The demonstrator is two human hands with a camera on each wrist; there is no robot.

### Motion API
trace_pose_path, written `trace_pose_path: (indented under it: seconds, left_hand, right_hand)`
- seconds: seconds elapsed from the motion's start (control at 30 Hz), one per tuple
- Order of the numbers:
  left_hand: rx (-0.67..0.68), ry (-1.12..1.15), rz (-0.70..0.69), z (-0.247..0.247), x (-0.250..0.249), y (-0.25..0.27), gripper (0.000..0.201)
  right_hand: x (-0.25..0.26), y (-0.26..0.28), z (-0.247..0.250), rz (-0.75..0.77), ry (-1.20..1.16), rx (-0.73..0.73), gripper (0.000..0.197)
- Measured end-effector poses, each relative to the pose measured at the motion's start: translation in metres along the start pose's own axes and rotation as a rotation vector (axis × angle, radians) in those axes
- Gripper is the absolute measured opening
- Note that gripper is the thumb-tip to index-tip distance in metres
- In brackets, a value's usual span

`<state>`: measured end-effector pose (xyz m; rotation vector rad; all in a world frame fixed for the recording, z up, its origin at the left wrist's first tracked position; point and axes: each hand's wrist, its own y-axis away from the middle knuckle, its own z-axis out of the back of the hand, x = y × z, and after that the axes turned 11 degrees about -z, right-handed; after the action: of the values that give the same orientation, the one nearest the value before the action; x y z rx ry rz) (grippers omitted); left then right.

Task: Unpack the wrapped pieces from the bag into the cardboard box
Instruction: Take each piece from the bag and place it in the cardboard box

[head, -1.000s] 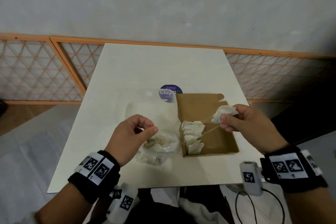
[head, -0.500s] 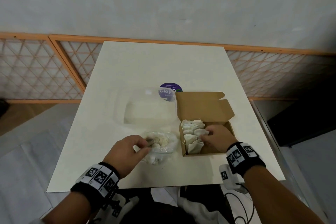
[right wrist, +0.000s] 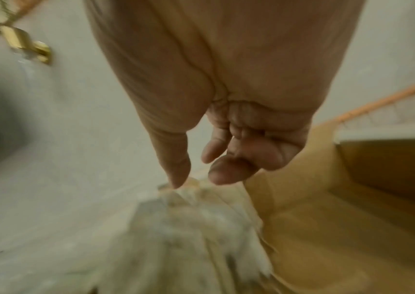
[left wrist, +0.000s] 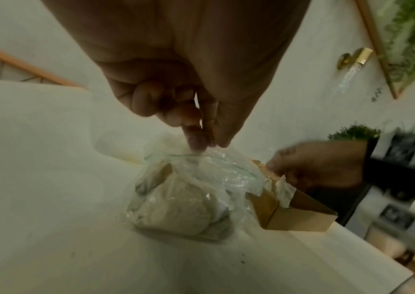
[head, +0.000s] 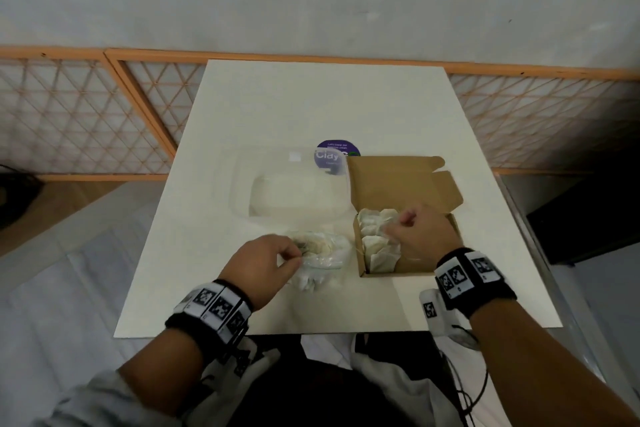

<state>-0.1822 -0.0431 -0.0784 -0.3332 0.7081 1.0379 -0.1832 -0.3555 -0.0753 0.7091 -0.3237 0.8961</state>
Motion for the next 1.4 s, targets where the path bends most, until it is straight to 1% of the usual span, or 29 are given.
trace_pose_path:
  seconds: [0.07, 0.17, 0.2, 0.3, 0.33, 0.4, 0.47, 0.53, 0.6, 0.63, 0.73, 0.8, 0.9, 1.03, 1.13, 1.2, 1.33, 1.4]
  left_hand:
    - [0.002, -0.067, -0.048, 0.002, -0.002, -0.009, 0.011]
    - [0.067, -0.150, -0.076, 0.005, -0.008, -0.027, 0.017]
    - [0.104, -0.185, -0.072, 0.005, -0.009, -0.034, 0.020]
    - [0.236, -0.341, -0.028, 0.004, -0.011, -0.050, 0.025]
    - [0.268, -0.377, -0.012, 0.003, -0.012, -0.054, 0.026]
    - [0.331, -0.435, 0.014, 0.001, -0.014, -0.063, 0.026]
    - [0.390, -0.486, 0.038, -0.001, -0.018, -0.070, 0.027]
    - [0.428, -0.524, 0.063, -0.003, -0.019, -0.075, 0.031]
    - [0.434, -0.544, 0.070, -0.009, -0.020, -0.076, 0.038]
    - [0.433, -0.550, 0.064, -0.012, -0.022, -0.077, 0.037]
    - [0.463, -0.556, 0.081, -0.024, -0.023, -0.077, 0.021]
    - [0.491, -0.517, 0.086, -0.023, -0.024, -0.079, 0.008]
    - [0.519, -0.384, 0.051, -0.005, -0.024, -0.080, 0.017]
    - [0.374, -0.112, 0.060, 0.027, -0.024, -0.076, 0.012]
    - [0.314, -0.001, 0.071, 0.039, -0.025, -0.068, 0.012]
    - [0.295, 0.055, 0.055, 0.046, -0.028, -0.063, 0.010]
    - [0.255, 0.280, 0.042, 0.057, -0.038, -0.052, 0.010]
    - [0.204, 0.325, 0.023, 0.059, -0.043, -0.049, 0.010]
  right_hand:
    - [0.022, 0.015, 0.002, 0.107, 0.049, -0.004, 0.020]
    - [0.056, 0.037, -0.005, 0.290, 0.095, 0.111, 0.009]
    - [0.065, 0.042, -0.011, 0.336, 0.123, 0.164, 0.008]
    - [0.079, 0.044, -0.042, 0.444, 0.317, 0.263, 0.019]
    - [0.082, 0.043, -0.053, 0.448, 0.416, 0.282, 0.022]
    - [0.086, 0.040, -0.071, 0.403, 0.579, 0.288, 0.025]
    - [0.088, 0.040, -0.079, 0.355, 0.655, 0.265, 0.024]
    - [0.090, 0.041, -0.082, 0.344, 0.673, 0.250, 0.020]
    - [0.092, 0.042, -0.083, 0.342, 0.681, 0.261, 0.015]
    - [0.093, 0.044, -0.082, 0.338, 0.677, 0.272, 0.014]
    - [0.094, 0.049, -0.077, 0.317, 0.658, 0.301, 0.016]
    - [0.094, 0.053, -0.073, 0.305, 0.668, 0.304, 0.018]
    - [0.090, 0.058, -0.067, 0.270, 0.641, 0.290, 0.021]
    - [0.084, 0.056, -0.062, 0.212, 0.499, 0.229, 0.022]
    - [0.082, 0.055, -0.058, 0.197, 0.443, 0.208, 0.023]
    - [0.079, 0.056, -0.057, 0.193, 0.428, 0.226, 0.025]
    - [0.073, 0.056, -0.057, 0.196, 0.407, 0.281, 0.042]
    - [0.071, 0.054, -0.058, 0.218, 0.410, 0.278, 0.036]
